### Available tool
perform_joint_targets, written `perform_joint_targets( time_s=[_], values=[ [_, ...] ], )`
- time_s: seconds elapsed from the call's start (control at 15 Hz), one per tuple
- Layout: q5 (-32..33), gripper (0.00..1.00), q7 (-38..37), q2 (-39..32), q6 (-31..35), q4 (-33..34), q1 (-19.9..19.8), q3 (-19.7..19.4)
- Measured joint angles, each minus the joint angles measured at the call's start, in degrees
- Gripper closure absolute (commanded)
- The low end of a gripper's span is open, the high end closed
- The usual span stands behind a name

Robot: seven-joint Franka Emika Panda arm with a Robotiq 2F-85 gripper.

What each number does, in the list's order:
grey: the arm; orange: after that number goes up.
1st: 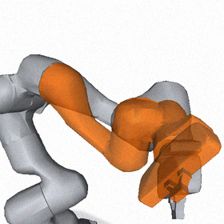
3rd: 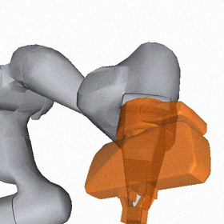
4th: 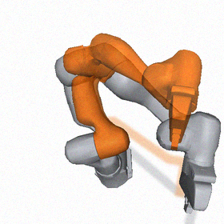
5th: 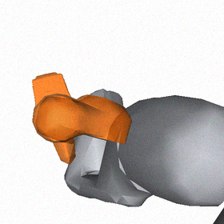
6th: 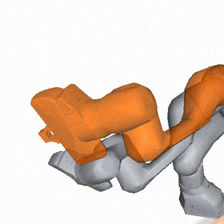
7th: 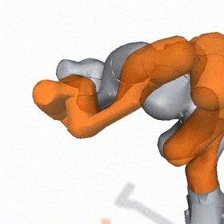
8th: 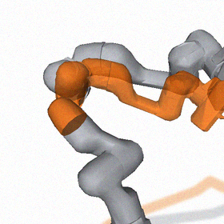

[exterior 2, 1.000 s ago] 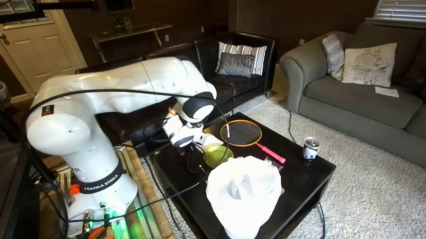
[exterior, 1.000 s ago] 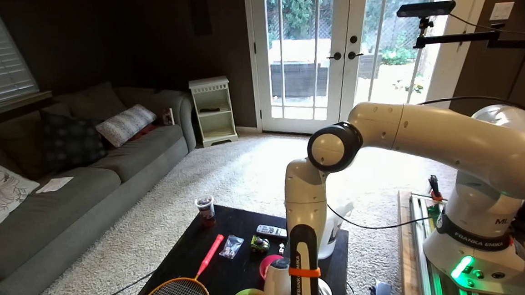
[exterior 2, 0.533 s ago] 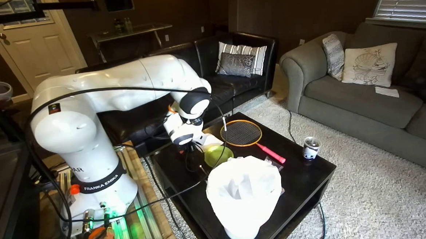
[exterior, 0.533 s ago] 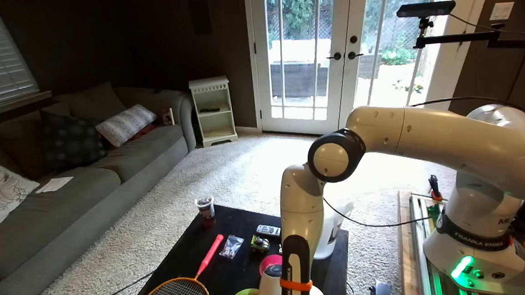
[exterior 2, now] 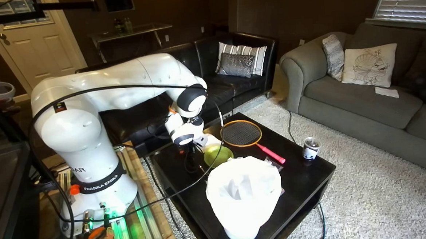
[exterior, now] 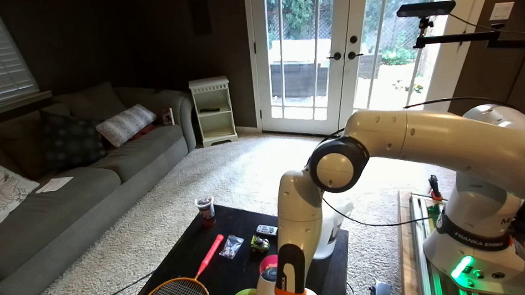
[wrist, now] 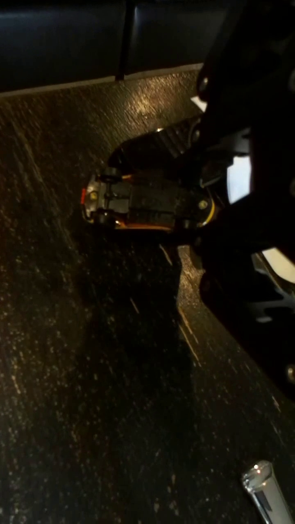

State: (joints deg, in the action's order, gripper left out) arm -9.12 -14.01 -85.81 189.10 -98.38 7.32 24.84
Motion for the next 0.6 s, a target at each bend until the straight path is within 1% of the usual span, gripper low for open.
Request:
perform_joint_targets(
  time_s=[0.13,0.2,0.27,0.33,0.6],
  values=[
    [-1.77,0.89,-1.36,0.00,-0.03,1.01,1.76,-1.40],
    [-2.39,0.41,-2.00,0.01,-0.12,1.44,2.46,-1.82],
    [-2.85,0.39,-2.49,0.03,-0.17,1.75,2.90,-1.95],
    [-3.18,0.34,-2.79,0.04,-0.18,1.98,3.16,-1.94],
    [-3.23,0.06,-3.15,0.11,-0.18,2.22,2.93,-1.15]
  ],
)
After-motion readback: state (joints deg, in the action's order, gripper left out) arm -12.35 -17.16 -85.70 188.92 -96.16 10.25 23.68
